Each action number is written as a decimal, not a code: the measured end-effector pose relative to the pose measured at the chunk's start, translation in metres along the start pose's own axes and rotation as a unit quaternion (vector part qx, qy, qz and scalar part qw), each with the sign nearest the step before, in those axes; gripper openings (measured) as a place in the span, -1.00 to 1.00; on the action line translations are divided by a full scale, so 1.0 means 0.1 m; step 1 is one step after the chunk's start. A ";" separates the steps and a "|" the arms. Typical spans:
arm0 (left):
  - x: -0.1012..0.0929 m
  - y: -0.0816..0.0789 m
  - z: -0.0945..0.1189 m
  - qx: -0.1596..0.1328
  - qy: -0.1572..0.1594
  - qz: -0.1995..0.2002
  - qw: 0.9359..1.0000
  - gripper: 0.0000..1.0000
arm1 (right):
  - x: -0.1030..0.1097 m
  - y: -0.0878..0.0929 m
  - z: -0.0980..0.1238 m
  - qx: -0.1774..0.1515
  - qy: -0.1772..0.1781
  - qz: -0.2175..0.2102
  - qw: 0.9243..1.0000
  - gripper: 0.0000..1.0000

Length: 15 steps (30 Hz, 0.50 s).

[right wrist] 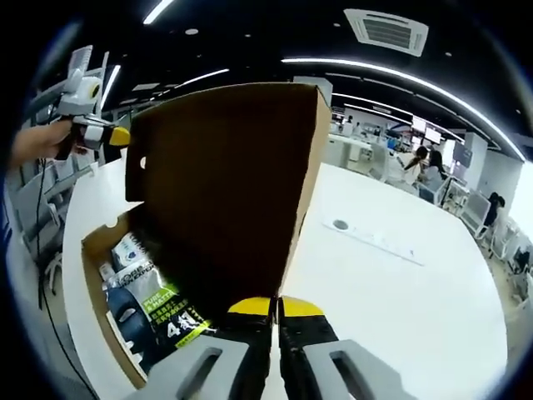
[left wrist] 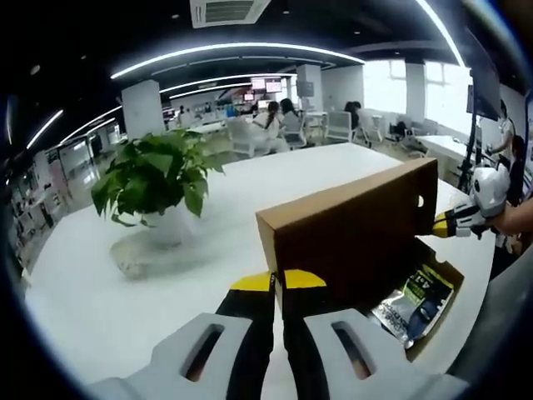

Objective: Operate the shoe box by opening the lid, removing the specified soft item, and placing it in the target area until the item is outside and the box remains undamaged.

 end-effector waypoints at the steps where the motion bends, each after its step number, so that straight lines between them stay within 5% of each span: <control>1: 0.00 0.00 0.00 -0.001 0.001 0.001 1.000 -1.00 | 0.00 0.00 0.00 0.000 0.001 -0.002 1.000 -1.00; 15: -0.01 0.14 -0.02 0.010 0.003 -0.016 1.000 -0.86 | -0.01 0.00 0.00 -0.001 0.001 0.005 1.000 -1.00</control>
Point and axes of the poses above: the point that each gripper's makers call its tool centre point, and the gripper's own axes: z roughly backward along the fingers, x roughly to its left, y roughly out of its underside, the point moved 9 cm from there along z, roughly backward along the fingers, and after that the axes turned 9 degrees about z, right-handed, at the moved point
